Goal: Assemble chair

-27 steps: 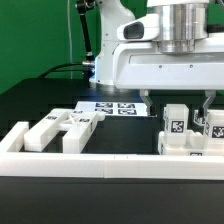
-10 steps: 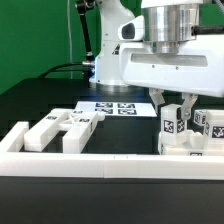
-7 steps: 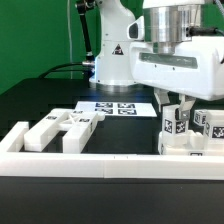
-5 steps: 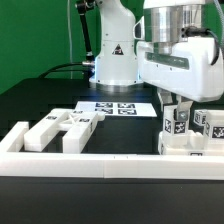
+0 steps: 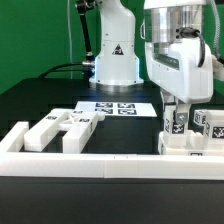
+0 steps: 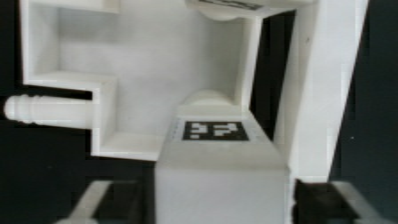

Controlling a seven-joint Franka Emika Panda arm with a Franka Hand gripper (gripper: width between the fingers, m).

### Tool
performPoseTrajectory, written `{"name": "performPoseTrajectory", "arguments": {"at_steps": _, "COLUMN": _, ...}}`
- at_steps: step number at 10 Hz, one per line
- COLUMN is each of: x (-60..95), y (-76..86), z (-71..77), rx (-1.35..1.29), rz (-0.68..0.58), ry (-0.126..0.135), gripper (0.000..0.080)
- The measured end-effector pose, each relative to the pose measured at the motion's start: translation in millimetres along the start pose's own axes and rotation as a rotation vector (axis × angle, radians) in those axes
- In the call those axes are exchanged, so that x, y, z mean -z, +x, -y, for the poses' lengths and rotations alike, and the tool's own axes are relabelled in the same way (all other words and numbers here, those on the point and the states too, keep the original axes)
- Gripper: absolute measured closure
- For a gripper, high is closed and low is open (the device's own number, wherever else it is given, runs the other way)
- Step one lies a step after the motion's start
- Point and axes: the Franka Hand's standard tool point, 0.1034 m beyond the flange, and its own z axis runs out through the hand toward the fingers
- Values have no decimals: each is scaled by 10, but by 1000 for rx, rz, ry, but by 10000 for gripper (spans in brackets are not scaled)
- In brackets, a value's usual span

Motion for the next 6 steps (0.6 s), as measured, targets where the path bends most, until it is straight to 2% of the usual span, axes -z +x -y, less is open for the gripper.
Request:
{"name": "performPoseTrajectory", "arguments": {"at_steps": 1, "x": 6, "y": -13, "z": 5, "rx": 41, "rz": 1, "ry": -3, "gripper": 236}}
{"name": "performPoseTrajectory", "arguments": {"at_steps": 2, "x": 5, "y": -36, "z": 7, "rx": 159, "rz": -3, "ry": -5, "gripper": 177}}
{"name": "performPoseTrajectory", "arguments": {"at_steps": 6, "x": -1, "y": -70, "z": 8, "rx": 536, "rz": -1, "ry": -3, "gripper": 150}}
